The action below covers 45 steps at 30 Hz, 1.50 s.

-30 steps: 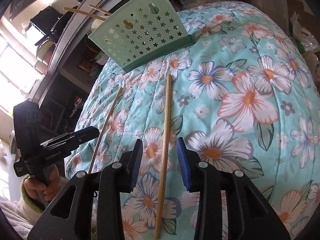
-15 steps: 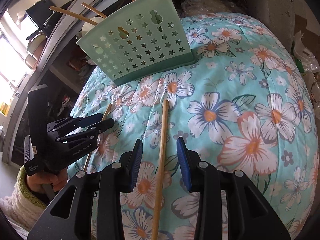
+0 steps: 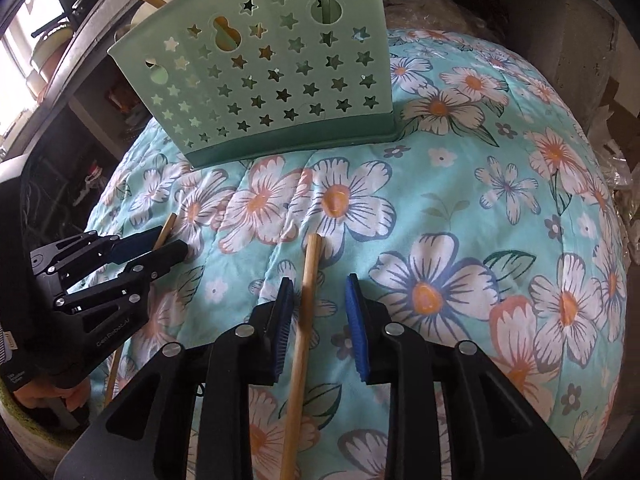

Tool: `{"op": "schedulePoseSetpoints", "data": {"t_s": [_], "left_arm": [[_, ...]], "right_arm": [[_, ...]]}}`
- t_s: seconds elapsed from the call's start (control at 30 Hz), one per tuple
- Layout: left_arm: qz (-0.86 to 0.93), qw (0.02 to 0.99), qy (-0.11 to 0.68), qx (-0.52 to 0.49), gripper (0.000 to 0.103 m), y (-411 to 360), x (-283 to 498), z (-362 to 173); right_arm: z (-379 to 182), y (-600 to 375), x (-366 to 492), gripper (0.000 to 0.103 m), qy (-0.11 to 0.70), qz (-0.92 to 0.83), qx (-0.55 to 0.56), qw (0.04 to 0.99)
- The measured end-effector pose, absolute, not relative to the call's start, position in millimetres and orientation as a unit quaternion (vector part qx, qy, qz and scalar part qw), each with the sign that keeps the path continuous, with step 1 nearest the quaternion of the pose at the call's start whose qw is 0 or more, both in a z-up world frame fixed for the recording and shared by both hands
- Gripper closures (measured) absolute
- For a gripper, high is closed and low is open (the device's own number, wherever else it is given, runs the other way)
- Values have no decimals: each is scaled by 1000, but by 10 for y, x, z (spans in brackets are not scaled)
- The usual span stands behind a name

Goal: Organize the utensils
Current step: 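Open both grippers slightly and slide them along each chopstick to adjust grip, then close both grippers and lift both chopsticks up above the mint holder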

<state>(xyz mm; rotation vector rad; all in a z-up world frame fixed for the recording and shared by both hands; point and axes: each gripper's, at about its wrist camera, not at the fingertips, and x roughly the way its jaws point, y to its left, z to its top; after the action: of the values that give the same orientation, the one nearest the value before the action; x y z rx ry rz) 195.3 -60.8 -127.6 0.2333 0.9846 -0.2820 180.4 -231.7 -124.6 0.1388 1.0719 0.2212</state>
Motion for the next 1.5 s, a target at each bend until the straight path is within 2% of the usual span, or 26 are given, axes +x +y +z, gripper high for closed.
{"op": "schedulePoseSetpoints", "data": {"t_s": [0.13, 0.53, 0.7, 0.87, 1.0, 1.5], "left_arm": [[-136, 865, 470, 109, 80, -604, 1950, -1275], [-136, 865, 470, 108, 80, -591, 1954, -1276], [-136, 866, 470, 108, 81, -596, 1954, -1274], [-135, 868, 468, 100, 93, -587, 1979, -1257], [-137, 871, 467, 73, 96, -497, 2017, -1221], [-216, 889, 397, -72, 97, -54, 1832, -323]], "right_arm": [[-1252, -2318, 1823, 90, 510, 103, 66, 851], [-1275, -2240, 1902, 90, 517, 103, 64, 847], [-1277, -2258, 1913, 95, 515, 103, 80, 847], [-1214, -2335, 1897, 96, 508, 107, 100, 849], [-1086, -2399, 1869, 96, 495, 113, 118, 854], [-351, -2673, 1597, 96, 402, 147, 181, 885]]}}
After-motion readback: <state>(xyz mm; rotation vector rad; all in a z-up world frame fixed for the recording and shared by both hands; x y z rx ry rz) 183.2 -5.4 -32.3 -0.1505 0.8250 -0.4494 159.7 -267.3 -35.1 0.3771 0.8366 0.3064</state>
